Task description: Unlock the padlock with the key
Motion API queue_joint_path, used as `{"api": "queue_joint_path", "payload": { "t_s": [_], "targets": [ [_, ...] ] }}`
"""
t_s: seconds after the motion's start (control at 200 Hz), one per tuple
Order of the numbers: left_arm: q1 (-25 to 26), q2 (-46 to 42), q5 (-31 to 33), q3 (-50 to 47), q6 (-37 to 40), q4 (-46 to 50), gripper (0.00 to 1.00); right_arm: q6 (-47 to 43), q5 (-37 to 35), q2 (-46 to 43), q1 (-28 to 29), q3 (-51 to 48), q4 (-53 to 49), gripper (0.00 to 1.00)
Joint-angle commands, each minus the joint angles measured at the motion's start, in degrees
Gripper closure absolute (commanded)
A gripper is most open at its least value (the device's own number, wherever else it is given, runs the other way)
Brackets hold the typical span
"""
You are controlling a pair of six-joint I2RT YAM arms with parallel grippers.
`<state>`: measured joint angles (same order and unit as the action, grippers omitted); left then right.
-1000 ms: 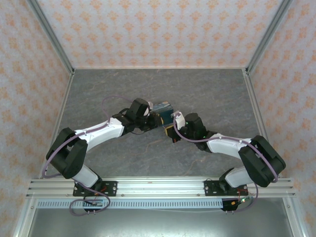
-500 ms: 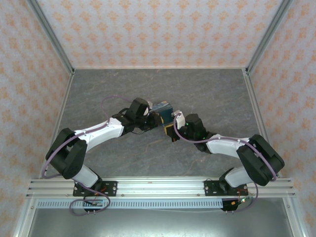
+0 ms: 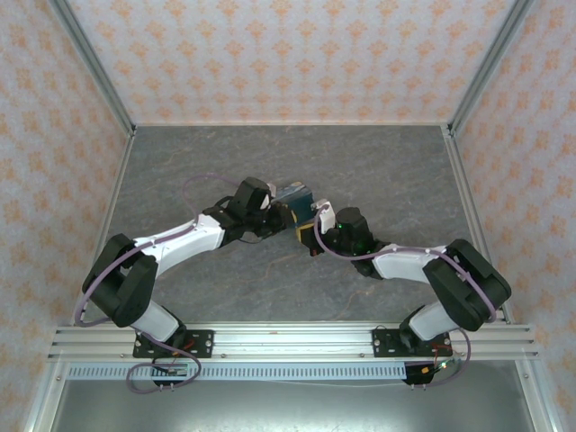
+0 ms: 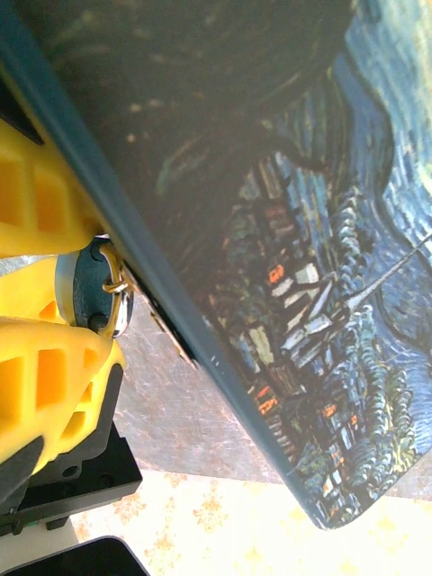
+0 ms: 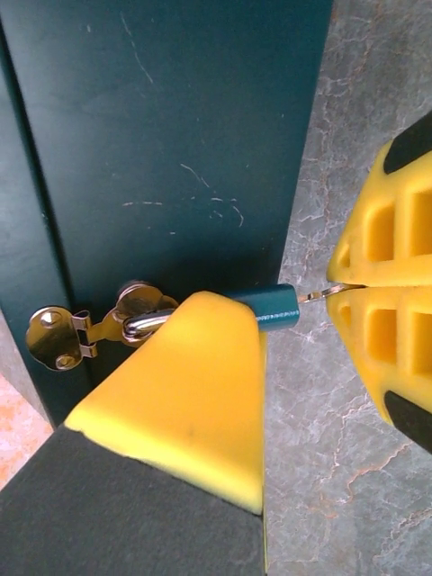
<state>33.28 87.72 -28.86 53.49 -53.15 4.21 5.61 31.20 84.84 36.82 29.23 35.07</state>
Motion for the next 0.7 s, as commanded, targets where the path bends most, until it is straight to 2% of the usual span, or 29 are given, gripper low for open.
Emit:
{"api": "queue_joint_path", "payload": {
  "t_s": [0.0, 0.235, 0.365, 0.696],
  "targets": [
    [0.87, -2.29, -3.02, 0.59, -0.56, -1.92, 0.90, 0.76, -1.75, 0.50, 0.18, 0.94, 9.09, 1.00],
    [0.78, -2.14, -3.40, 0.16, -0.52, -1.83, 0.90, 4.75, 1.98, 0.35, -3.08, 1.12, 16.25, 1.00],
    [0.82, -1.22, -3.77, -0.06, -0.65, -2.46, 0.90, 5.06, 3.89, 0.91, -3.17, 2.38, 14.63, 1.00],
    [0.82, 3.55, -2.02, -0.50, -0.04, -5.67, 0.89, 7.74, 2.76, 7.39, -2.53, -0.99, 16.78, 1.00]
  ]
}}
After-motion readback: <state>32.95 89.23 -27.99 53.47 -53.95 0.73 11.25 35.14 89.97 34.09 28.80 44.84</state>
